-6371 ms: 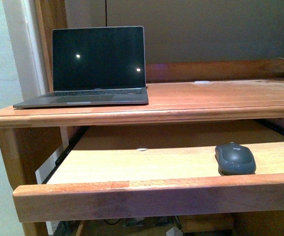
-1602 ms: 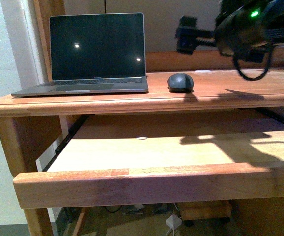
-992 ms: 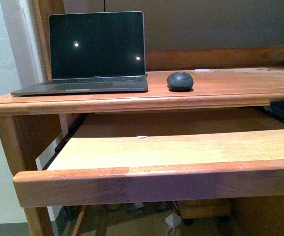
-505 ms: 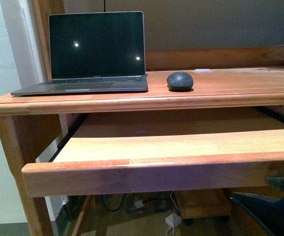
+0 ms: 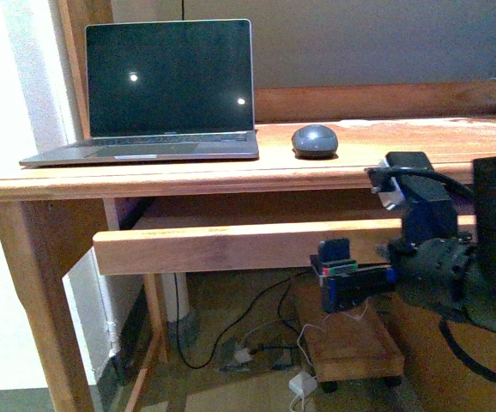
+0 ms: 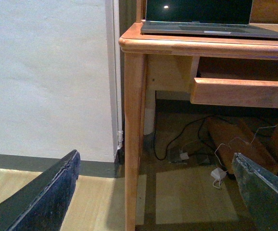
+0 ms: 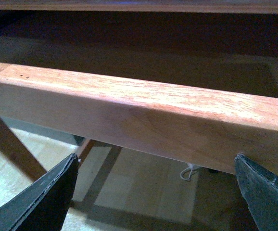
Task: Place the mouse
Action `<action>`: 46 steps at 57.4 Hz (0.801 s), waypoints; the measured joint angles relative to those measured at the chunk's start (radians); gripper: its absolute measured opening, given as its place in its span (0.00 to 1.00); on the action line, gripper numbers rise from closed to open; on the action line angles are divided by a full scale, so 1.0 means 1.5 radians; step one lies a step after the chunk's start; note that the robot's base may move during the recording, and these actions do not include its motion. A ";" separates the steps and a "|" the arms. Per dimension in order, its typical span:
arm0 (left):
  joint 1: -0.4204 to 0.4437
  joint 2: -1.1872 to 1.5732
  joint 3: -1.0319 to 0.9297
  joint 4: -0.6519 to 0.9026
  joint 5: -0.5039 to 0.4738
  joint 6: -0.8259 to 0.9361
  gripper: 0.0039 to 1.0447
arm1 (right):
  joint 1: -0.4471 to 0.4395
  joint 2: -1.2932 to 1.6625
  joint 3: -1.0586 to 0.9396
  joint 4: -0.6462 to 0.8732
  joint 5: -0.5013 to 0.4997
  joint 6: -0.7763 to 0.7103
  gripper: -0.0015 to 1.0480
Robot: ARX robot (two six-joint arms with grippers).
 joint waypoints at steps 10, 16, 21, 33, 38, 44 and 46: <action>0.000 0.000 0.000 0.000 0.000 0.000 0.93 | 0.020 0.042 0.069 -0.024 0.066 0.001 0.93; 0.000 0.000 0.000 0.000 0.000 0.000 0.93 | 0.025 0.049 0.078 -0.024 0.089 0.003 0.93; 0.000 0.000 0.000 0.000 0.000 0.000 0.93 | 0.025 0.049 0.078 -0.023 0.089 0.008 0.93; 0.000 0.000 0.000 0.000 0.000 0.000 0.93 | 0.006 0.002 0.037 -0.008 0.039 0.037 0.93; 0.000 0.000 0.000 0.000 0.000 0.000 0.93 | -0.009 -0.061 -0.017 0.000 -0.001 0.060 0.93; 0.000 0.000 0.000 0.000 0.000 0.000 0.93 | -0.031 -0.170 -0.106 -0.001 -0.056 0.100 0.93; 0.000 0.000 0.000 0.000 0.000 0.000 0.93 | -0.039 -0.209 -0.139 -0.003 -0.076 0.113 0.93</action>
